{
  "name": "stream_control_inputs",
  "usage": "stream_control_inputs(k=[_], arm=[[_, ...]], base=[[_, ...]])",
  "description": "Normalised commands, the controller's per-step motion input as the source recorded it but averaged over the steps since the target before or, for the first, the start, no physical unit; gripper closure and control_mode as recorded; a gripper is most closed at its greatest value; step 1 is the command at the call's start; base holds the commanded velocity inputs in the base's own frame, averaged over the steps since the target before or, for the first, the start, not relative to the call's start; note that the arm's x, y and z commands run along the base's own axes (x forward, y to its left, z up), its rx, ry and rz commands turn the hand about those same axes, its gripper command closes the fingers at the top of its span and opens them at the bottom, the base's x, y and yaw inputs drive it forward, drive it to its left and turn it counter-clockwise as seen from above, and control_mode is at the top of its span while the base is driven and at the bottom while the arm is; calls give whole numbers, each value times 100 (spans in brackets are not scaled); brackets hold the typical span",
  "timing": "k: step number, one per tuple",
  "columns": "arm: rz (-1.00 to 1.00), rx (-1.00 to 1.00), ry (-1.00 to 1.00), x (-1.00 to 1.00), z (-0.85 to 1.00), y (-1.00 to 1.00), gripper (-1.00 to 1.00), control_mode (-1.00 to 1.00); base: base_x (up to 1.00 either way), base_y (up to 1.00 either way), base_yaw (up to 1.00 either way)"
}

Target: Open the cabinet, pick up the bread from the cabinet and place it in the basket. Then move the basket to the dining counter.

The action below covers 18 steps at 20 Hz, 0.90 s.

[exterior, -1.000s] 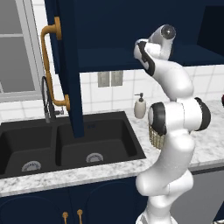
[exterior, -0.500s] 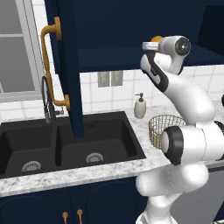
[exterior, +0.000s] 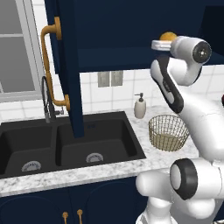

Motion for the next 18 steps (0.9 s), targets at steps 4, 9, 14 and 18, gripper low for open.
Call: stream_control_inputs(k=[4,9,14,18], arm=[[0,0,18,-100,8,5,100,-100],[1,0,30,-100,0,3,100,-100],[1,0,38,-100,-4,0,100,-100],[5,0,57,-38,-62,0,100,-100]], base=[[0,0,0],[0,0,0],[0,0,0],[0,0,0]])
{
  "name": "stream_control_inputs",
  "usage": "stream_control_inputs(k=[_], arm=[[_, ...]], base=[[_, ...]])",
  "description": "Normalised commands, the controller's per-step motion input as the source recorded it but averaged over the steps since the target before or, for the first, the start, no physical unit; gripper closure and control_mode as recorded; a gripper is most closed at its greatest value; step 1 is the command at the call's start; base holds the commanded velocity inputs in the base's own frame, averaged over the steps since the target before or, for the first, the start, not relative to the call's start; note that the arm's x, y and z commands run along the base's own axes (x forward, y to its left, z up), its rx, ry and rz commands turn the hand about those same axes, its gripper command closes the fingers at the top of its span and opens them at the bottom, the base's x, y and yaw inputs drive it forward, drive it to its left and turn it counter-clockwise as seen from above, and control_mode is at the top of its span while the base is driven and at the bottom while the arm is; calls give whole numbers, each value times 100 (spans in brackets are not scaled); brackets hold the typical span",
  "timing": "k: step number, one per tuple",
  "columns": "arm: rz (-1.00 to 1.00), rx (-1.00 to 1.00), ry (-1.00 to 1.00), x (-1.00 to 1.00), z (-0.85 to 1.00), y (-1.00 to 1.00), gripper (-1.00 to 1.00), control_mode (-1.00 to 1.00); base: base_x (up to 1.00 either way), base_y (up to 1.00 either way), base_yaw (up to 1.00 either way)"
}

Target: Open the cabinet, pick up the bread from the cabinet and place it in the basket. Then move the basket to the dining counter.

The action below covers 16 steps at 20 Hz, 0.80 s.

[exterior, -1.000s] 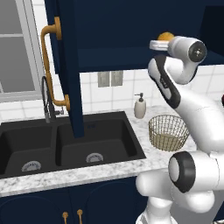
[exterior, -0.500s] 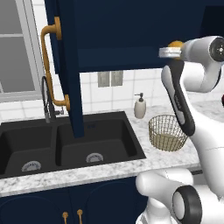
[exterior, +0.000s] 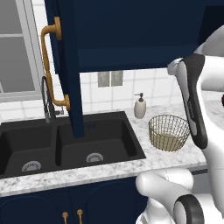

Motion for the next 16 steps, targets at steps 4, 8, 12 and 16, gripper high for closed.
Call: stream_control_inputs(k=[4,8,12,16], arm=[[2,0,34,0,-98,0,100,-100],[0,0,31,6,-99,-3,100,-100],[-12,0,43,38,-99,-17,100,-100],[-9,0,28,53,-100,-38,100,-100]], base=[[0,0,0],[0,0,0],[0,0,0],[0,0,0]])
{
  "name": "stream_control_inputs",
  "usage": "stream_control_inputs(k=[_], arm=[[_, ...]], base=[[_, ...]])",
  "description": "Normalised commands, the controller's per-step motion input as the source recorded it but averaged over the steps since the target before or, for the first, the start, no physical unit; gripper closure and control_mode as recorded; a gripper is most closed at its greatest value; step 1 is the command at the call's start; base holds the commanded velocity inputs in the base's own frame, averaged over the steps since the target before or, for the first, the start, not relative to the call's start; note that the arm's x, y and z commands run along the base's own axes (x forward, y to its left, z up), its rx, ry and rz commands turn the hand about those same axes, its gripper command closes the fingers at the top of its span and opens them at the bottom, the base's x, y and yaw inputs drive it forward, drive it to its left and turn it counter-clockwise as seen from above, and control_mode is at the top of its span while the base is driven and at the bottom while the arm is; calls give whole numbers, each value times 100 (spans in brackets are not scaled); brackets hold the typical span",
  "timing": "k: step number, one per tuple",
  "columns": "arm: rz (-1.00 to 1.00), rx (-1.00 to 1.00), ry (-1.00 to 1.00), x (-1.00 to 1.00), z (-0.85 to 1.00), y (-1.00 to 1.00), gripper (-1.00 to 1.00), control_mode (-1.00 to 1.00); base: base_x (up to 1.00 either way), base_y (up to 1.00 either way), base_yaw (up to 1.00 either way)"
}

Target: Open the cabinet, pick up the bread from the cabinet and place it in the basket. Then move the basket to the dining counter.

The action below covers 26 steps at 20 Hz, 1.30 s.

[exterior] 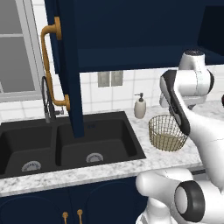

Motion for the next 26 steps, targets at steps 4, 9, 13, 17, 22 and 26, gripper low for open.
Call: stream_control_inputs(k=[4,9,13,17,22,26], arm=[[-1,1,26,82,-97,-41,100,-100],[0,6,19,71,-75,-36,100,-100],[0,8,20,66,-64,-29,100,-100],[0,10,13,65,-52,-30,100,-100],[0,8,1,21,-35,-13,100,-100],[0,2,0,0,-33,0,100,-100]], base=[[0,0,0],[0,0,0],[0,0,0],[0,0,0],[0,0,0],[0,0,0]])
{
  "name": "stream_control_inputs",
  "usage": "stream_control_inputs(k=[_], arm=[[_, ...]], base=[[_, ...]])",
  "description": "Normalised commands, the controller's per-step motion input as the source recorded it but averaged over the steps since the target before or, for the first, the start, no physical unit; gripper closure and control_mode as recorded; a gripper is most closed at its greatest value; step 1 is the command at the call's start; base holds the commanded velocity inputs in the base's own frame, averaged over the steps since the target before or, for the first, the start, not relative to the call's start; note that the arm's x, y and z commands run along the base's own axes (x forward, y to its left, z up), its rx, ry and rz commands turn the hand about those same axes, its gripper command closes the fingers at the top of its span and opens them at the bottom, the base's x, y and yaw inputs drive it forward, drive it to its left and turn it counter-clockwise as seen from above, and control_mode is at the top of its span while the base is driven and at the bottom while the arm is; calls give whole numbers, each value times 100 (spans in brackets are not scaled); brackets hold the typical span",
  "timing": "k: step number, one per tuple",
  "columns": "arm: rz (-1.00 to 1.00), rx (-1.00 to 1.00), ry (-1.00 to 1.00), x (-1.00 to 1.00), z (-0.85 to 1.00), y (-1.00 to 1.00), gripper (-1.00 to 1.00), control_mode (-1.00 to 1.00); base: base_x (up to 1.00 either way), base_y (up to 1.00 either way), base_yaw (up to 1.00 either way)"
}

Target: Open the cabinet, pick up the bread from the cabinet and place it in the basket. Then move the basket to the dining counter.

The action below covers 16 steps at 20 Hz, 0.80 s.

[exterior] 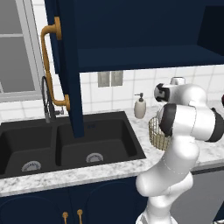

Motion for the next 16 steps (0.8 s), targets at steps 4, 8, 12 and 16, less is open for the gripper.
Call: stream_control_inputs(k=[4,8,12,16], arm=[[0,1,-2,0,-24,0,-100,-100],[0,0,0,0,0,0,-100,-100],[0,-1,0,0,0,0,-100,-100],[0,-5,0,0,0,0,-100,-100]], base=[[0,0,0],[0,0,0],[0,0,0],[0,0,0]])
